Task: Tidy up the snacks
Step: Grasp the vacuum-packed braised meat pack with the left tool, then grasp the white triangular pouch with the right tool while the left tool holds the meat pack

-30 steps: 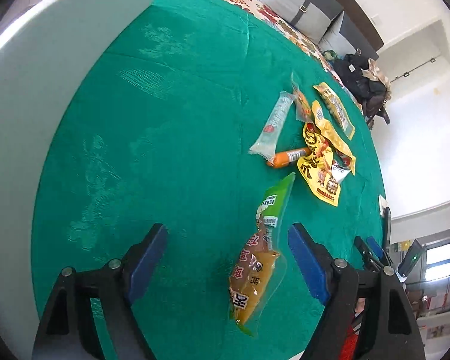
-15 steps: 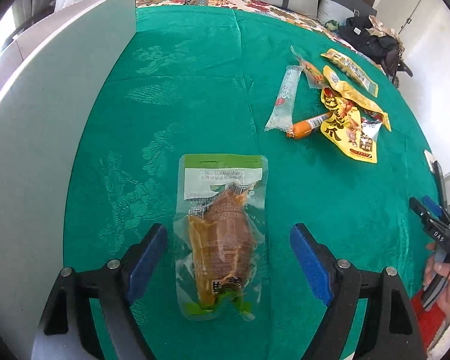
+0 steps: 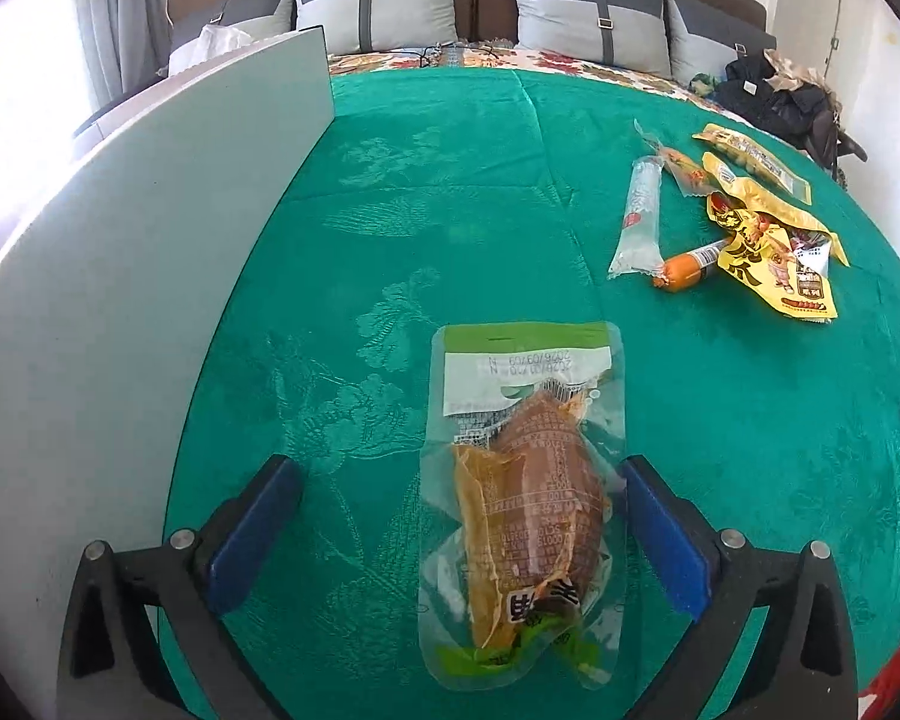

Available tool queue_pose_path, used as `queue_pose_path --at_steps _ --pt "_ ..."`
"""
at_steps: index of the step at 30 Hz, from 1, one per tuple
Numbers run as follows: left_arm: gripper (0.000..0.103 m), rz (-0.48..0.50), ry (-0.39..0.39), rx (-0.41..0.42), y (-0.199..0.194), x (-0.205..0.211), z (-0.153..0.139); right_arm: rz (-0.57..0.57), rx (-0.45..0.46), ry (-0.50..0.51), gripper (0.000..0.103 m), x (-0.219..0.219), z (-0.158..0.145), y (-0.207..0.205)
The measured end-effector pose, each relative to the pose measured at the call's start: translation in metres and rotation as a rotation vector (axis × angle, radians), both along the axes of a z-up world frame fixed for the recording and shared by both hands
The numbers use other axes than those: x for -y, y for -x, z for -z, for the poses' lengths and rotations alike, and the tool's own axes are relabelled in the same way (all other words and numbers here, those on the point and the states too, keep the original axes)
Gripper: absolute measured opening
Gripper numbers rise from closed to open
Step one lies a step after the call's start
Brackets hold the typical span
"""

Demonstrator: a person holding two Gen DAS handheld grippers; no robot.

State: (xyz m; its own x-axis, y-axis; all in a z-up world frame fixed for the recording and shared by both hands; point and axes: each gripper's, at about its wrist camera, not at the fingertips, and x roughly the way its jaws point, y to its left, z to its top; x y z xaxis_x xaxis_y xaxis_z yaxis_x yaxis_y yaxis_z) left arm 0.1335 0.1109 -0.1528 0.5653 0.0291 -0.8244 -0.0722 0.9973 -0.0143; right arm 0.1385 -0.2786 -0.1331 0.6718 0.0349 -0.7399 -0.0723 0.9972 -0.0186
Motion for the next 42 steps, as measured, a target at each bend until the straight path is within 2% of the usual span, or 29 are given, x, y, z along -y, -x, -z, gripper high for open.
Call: queue_pose_path --at_steps 20,23,26,28,30,37,38,39,42 --pt "0.103 -0.002 -0.005 0.011 0.002 0.002 -0.002 -0.004 -0.002 -0.001 0.095 0.001 0.0 0.0" --pt "0.103 -0.002 -0.005 0.011 0.002 0.002 -0.002 -0.039 -0.037 -0.02 0.094 -0.005 -0.005 -0.001" --pt "0.103 -0.001 -0.004 0.011 0.002 0.002 -0.002 -0.138 0.008 -0.117 0.094 -0.029 -0.022 -0.001" --pt "0.103 -0.002 -0.004 0.011 0.002 0.002 -0.002 -0.239 0.012 -0.097 0.094 -0.06 -0.029 -0.012" --pt "0.103 -0.001 -0.004 0.011 0.002 0.002 -0.002 -0.324 -0.04 -0.076 0.091 -0.089 -0.025 -0.034" --pt "0.103 -0.001 -0.004 0.012 0.002 0.002 -0.002 -0.414 -0.067 -0.013 0.09 -0.149 -0.014 -0.09" --pt "0.103 -0.001 -0.004 0.012 0.002 0.002 -0.001 -0.419 -0.07 -0.008 0.08 -0.153 -0.013 -0.094" --pt "0.103 -0.001 -0.004 0.012 0.002 0.002 -0.002 -0.43 -0.101 -0.003 0.047 -0.156 -0.01 -0.097" --pt "0.103 -0.002 -0.003 0.012 0.001 0.002 -0.002 -0.434 -0.113 -0.015 0.047 -0.151 -0.015 -0.092"
